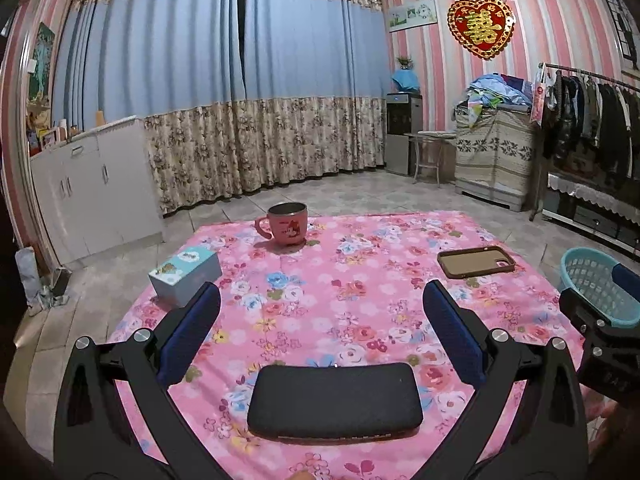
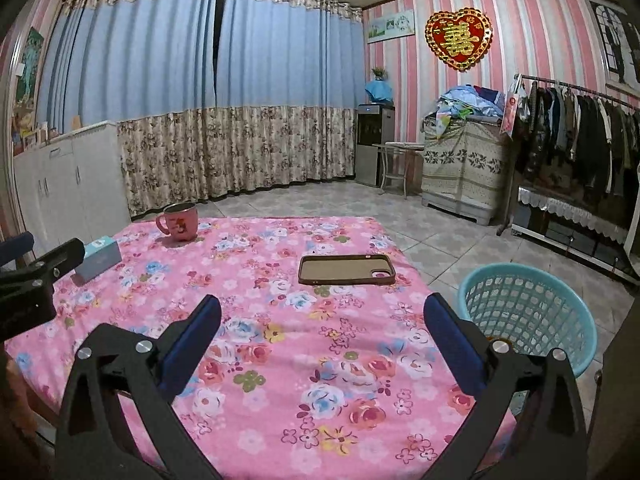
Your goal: Collect trash
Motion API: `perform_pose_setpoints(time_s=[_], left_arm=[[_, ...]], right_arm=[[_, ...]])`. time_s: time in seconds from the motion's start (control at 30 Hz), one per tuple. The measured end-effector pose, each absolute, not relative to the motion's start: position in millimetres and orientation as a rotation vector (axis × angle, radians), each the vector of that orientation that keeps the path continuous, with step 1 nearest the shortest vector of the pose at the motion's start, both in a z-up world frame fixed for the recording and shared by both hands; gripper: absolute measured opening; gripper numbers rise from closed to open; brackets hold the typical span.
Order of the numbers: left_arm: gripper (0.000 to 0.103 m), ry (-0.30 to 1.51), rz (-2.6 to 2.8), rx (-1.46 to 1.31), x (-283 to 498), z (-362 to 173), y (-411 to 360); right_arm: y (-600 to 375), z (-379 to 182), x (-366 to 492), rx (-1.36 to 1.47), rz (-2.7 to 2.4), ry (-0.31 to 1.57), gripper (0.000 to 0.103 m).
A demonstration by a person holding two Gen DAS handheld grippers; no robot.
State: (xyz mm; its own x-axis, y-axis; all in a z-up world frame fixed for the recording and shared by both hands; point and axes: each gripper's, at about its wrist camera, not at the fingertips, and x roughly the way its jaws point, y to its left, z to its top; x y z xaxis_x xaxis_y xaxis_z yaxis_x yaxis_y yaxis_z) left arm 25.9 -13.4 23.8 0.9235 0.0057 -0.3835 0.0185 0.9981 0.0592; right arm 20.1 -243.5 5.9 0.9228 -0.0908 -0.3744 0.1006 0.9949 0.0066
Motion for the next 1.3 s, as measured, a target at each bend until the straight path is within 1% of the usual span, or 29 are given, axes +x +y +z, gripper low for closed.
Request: perform_pose_setpoints(time_s=[0.3,0.73,1.3], left_arm=[[0.098,0.410,0.019,0.051,23.0,5.2,-14.4],[0.098,0.416,0.031,0.007,26.5,1.7,-5.7],[0.098,0.400,0.003,0.070,20.1,-2.5,-21.7]], right_arm=[[-251.4,-4.7,22.9,0.047,-0.135,0.402,0.099],[-237.3,-7.6,18.2,-0.005,-0.137,0.379,0.099],[-236.3,-8.0,18.4,0.004,-0.111,0.385,0.099]])
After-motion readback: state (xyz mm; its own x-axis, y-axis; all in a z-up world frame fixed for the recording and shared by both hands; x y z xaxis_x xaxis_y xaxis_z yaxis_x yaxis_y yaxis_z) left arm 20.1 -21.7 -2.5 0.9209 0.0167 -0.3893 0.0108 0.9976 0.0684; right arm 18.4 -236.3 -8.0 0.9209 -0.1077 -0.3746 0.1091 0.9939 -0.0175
